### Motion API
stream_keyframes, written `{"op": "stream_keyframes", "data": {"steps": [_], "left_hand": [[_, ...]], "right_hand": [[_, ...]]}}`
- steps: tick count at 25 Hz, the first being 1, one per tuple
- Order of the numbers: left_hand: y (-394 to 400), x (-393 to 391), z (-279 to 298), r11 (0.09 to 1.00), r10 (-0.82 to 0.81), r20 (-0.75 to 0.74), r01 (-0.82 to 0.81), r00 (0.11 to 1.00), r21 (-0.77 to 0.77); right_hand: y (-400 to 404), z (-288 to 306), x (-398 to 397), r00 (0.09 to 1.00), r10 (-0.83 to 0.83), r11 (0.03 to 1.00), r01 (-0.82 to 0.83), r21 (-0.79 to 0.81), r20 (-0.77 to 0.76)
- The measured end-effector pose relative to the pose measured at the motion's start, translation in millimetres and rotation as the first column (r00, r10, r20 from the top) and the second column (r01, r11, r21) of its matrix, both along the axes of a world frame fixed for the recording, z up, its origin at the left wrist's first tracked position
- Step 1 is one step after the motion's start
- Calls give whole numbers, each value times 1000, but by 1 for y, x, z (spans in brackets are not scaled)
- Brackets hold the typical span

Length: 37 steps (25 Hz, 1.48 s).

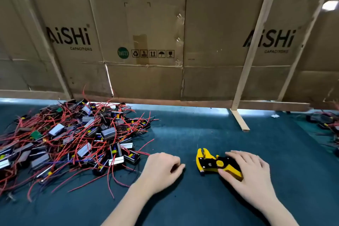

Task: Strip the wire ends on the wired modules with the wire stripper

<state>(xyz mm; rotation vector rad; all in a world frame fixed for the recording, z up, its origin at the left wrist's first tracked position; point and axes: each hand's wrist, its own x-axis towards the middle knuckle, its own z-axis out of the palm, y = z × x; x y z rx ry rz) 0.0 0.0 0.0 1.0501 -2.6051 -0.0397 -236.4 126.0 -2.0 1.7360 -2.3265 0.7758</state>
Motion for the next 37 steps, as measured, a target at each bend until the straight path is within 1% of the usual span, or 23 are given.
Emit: {"op": "stream_keyframes", "data": {"steps": [2, 4, 5, 7, 9, 11, 13, 15, 17, 19, 22, 24, 25, 26, 27, 28, 29, 31, 32, 33, 34, 35, 37], "left_hand": [[3, 2, -3, 998, -65, -94, 66, 993, 2], [5, 10, -6, 993, -115, -87, 115, 990, -4], [4, 15, -6, 992, -128, -89, 129, 988, 1], [4, 16, -5, 992, -125, -78, 125, 989, -1], [4, 14, -6, 994, -109, -82, 109, 991, 0], [6, 10, -6, 995, -102, -76, 102, 992, -11], [10, 7, -6, 994, -108, -72, 107, 991, -27], [14, 5, -6, 992, -113, -62, 109, 992, -58], [17, 2, -6, 988, -128, -53, 122, 990, -94], [21, 2, -5, 976, -157, -48, 147, 986, -158], [22, 8, 2, 952, -176, -154, 129, 972, -277], [18, 14, 6, 947, -141, -256, 55, 956, -318], [17, 16, 8, 942, -121, -306, 12, 944, -336], [16, 19, 10, 936, -101, -356, -33, 929, -351], [14, 21, 12, 929, -72, -413, -90, 908, -358], [13, 24, 15, 923, -37, -477, -154, 878, -353], [10, 28, 18, 918, 15, -541, -226, 841, -326], [2, 37, 24, 893, 176, -625, -390, 761, -224], [-4, 43, 24, 869, 287, -606, -468, 741, -161], [-10, 49, 24, 839, 412, -530, -536, 741, -97], [-15, 54, 23, 815, 512, -407, -577, 756, -46], [-18, 57, 21, 801, 572, -279, -599, 772, -17], [-20, 58, 14, 806, 587, -83, -591, 805, -29]], "right_hand": [[-1, 2, -8, 994, 76, 994, -81, 69, 73], [0, 6, -13, 984, 67, 993, -82, 83, 162], [-2, 6, -13, 984, 48, 994, -64, 84, 174], [-3, 1, -9, 988, 30, 996, -43, 84, 151], [-6, 1, -9, 991, 40, 990, -57, 132, 128], [-9, 3, -8, 999, 8, 974, -16, 227, 36], [-13, 5, 2, 986, -85, 946, 126, 298, -146], [-20, 5, 19, 943, -193, 925, 268, 271, -271], [-23, 0, 33, 929, -258, 930, 313, 194, -266], [-20, -2, 34, 952, -244, 954, 270, 130, -185], [-11, -1, 30, 980, -195, 979, 196, 49, -24], [-8, 2, 31, 982, -130, 987, 142, -80, 137], [-7, 3, 32, 967, -67, 979, 111, -171, 244], [-7, 6, 33, 932, 9, 960, 93, -263, 362], [-8, 7, 33, 876, 100, 936, 78, -344, 472], [-9, 9, 35, 804, 181, 924, 58, -378, 567], [-10, 10, 36, 741, 243, 918, 33, -396, 626], [-11, 9, 35, 665, 297, 920, -6, -393, 685], [-11, 8, 32, 631, 304, 924, -14, -381, 714], [-12, 8, 29, 594, 309, 931, -30, -364, 743], [-13, 8, 25, 548, 307, 940, -46, -338, 778], [-14, 7, 22, 496, 298, 948, -53, -315, 816], [-16, 8, 22, 389, 282, 959, -86, -271, 877]]}}
